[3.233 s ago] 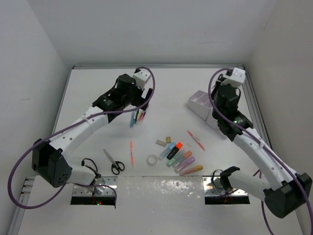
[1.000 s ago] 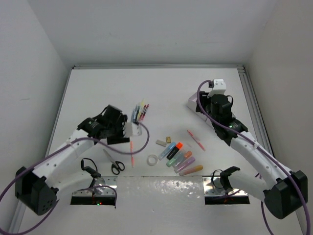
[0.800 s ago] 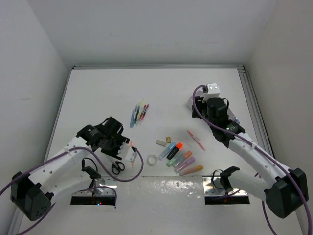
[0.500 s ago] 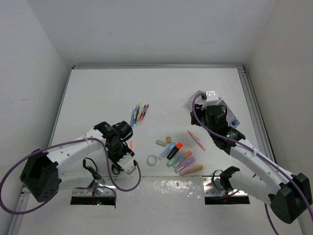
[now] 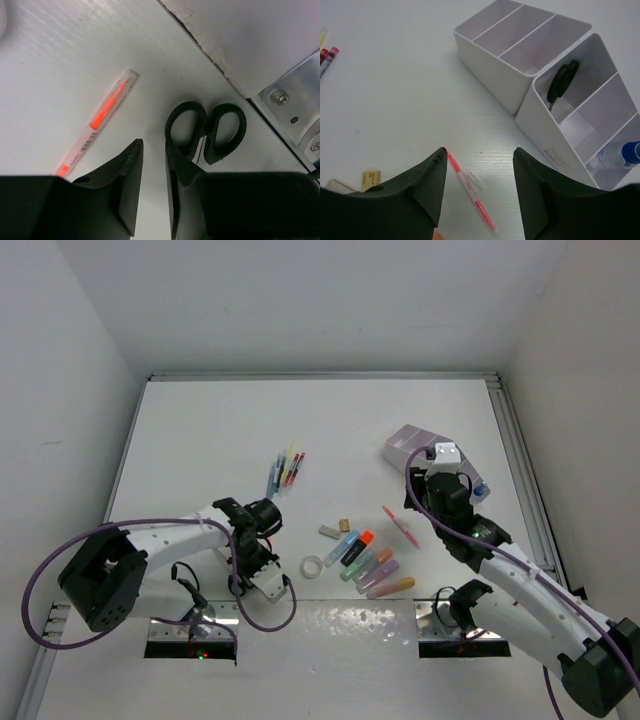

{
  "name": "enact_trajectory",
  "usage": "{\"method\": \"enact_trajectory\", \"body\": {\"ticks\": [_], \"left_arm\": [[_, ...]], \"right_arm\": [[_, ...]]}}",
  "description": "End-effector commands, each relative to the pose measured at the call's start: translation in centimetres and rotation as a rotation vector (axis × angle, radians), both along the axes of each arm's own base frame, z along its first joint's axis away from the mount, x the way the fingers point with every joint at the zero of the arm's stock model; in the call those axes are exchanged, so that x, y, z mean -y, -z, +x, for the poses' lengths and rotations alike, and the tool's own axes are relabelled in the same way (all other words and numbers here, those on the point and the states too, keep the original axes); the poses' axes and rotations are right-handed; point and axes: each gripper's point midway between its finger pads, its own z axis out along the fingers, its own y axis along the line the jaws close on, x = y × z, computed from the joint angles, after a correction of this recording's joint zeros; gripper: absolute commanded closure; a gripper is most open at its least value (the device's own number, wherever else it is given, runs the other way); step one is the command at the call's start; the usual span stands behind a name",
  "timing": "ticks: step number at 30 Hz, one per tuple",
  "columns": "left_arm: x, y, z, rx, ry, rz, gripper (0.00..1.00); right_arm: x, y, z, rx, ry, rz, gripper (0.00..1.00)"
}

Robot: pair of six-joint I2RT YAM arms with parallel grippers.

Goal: Sort the stationery into containers
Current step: Pick up the scissors from the center of the board.

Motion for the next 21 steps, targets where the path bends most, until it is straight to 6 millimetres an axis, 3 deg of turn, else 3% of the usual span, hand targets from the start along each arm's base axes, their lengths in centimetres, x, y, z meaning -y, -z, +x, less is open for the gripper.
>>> {"method": "enact_trajectory", "body": {"ticks": [1,13,19,21], "left_arm": [[0.5,0.7,-0.7,-0.029,-0.014,-0.015,0.77],[-0.5,2.1,-1.0,-0.051,-0.025,0.057,0.75],[-1.5,3.9,-0.7,-0.004,-0.076,0.106,0.88],[-1.5,3.9,-0.8,-0.006,-0.073,0.105,1.00]], "right_arm": [[1.0,-0.5,-0.1,0.025,0.043,-0.022,0.45],[2.5,-0.5,-0.8,0.032,0.099,-0.049,0.45],[3.7,-0.6,-1.5,0.048,0.141,-0.053,0.45],[4.1,-0.8,-1.7,0.057,0.158,-0.056,0.45]]}}
